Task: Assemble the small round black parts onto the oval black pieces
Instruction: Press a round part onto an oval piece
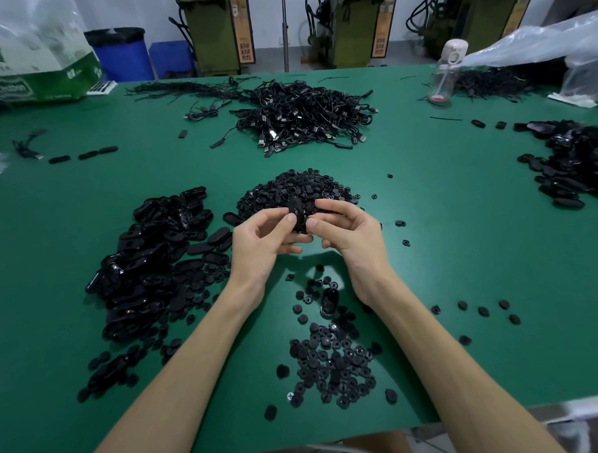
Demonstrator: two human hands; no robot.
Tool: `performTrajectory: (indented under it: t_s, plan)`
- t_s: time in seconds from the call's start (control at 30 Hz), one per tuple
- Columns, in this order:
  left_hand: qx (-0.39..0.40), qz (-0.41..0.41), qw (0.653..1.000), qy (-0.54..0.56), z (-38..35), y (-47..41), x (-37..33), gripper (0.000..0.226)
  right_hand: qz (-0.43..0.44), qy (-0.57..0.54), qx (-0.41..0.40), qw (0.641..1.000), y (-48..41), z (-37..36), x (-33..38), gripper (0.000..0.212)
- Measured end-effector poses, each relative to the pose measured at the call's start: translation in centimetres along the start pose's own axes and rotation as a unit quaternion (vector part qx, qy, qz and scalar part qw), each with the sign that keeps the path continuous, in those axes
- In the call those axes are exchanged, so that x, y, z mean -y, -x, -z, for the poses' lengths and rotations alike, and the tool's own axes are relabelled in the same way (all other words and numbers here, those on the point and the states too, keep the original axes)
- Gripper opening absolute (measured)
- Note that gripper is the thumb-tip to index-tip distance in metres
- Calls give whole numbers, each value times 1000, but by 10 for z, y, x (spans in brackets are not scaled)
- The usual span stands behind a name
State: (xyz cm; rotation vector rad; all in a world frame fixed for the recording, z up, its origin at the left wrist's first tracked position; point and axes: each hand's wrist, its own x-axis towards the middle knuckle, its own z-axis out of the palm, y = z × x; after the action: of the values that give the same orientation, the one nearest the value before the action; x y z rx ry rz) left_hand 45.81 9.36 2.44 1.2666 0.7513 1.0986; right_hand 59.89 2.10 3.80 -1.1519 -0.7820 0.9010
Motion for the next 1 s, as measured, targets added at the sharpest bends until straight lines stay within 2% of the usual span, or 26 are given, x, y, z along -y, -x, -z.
performTrajectory:
  t_s: [0.33,0.73,1.0]
  plan:
    - [29,-68,993,-89,-1,2,1,10,-16,-19,-37,999,1,-2,3,40]
    - [23,-179,961,-209,-7,8,5,13,-69,-44,-42,996,0,1,4,37]
    - [26,-190,956,-221,-8,12,1,14,21,23,-43,999,1,0,-1,26]
